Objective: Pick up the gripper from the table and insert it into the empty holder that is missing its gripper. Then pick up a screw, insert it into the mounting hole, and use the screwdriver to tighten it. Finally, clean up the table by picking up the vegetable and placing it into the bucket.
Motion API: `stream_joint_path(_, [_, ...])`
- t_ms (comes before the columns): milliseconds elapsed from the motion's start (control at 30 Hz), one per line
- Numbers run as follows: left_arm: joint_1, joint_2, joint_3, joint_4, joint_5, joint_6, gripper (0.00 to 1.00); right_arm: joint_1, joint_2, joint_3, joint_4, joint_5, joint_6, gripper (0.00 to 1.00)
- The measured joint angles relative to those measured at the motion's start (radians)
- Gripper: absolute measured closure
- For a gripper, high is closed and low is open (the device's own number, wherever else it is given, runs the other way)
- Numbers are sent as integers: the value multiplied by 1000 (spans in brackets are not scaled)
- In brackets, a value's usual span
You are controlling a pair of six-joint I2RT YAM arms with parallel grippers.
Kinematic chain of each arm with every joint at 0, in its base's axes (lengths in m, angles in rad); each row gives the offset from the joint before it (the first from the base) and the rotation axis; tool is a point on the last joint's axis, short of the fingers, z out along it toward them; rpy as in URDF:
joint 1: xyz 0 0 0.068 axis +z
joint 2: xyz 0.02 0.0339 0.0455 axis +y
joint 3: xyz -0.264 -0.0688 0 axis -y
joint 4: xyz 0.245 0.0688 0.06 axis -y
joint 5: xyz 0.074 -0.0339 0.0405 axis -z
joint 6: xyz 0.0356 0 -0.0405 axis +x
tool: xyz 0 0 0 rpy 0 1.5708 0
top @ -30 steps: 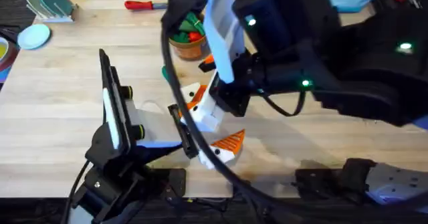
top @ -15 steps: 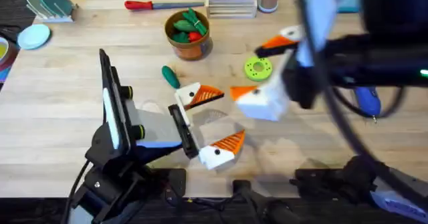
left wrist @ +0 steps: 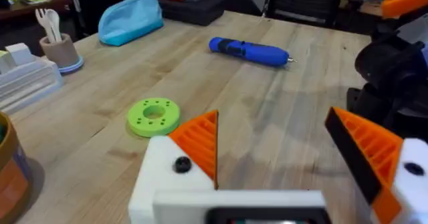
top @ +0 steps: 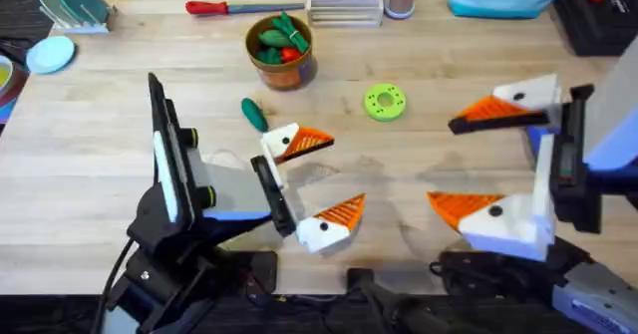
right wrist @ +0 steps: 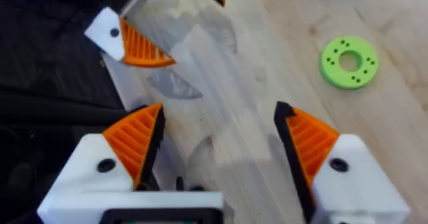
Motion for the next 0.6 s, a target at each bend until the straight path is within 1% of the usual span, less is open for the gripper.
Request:
stream_joint_path(167, [0,0,0,0,0,0,12,-19,0,0,-23,-34,-39,24])
stream_joint_path(233, [0,0,0,0,0,0,75,-19,0,0,-23,-42,-47,24])
stream_joint_path(300, [0,0,0,0,0,2,178,-19,0,0,-23,-49,-52,22])
stream_joint_path(333, [0,0,0,0,0,2,254,-19,0,0,-23,-51,-53,22])
stream_joint_path(367, [0,0,0,0,1,3,439,-19,0,0,-23,-52,-55,21])
stream_joint_path(400, [0,0,0,0,1,4,580,-19,0,0,-22,-53,-55,22])
stream_joint_path(467, [0,0,0,0,1,5,894,-19,0,0,-20,-53,-55,21])
stream_joint_path(500, [0,0,0,0,1,10,973,-19,0,0,-19,-53,-55,22])
stream_joint_path(600, [0,0,0,0,0,10,995,-19,0,0,-19,-53,-55,21])
